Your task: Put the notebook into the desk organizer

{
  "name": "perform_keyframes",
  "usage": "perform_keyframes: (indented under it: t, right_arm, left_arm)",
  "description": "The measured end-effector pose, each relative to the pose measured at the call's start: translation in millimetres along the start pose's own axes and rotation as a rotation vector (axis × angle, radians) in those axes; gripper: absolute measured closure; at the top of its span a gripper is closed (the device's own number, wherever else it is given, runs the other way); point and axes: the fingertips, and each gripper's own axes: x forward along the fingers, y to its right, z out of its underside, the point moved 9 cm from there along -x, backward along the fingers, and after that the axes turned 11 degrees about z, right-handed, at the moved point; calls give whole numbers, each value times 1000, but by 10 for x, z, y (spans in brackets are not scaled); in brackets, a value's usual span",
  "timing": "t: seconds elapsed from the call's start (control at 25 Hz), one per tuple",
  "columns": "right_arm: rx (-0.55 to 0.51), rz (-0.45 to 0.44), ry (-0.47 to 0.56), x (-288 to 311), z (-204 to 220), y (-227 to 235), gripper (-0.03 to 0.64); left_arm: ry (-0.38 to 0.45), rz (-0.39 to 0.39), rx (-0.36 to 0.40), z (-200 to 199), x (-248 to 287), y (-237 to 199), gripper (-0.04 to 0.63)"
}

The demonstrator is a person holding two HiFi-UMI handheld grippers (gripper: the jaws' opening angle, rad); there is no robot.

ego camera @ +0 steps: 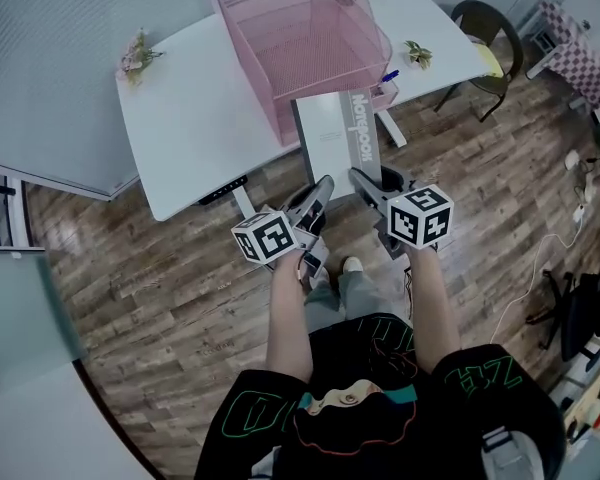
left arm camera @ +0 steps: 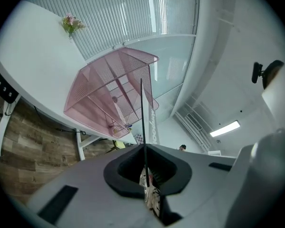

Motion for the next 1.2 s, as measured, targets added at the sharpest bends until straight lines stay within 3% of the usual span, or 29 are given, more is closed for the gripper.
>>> perform_keyframes:
  t: [0.8,1.2]
  right_arm:
    - [-37,-52,-38,509,-318,189,485]
    - [-98,-9,-14,609,-546,277,400]
  left_arm:
    - [75,-69,-20,-335,210,-246,588]
    - [123,-57,-39,-520,310,-264,574]
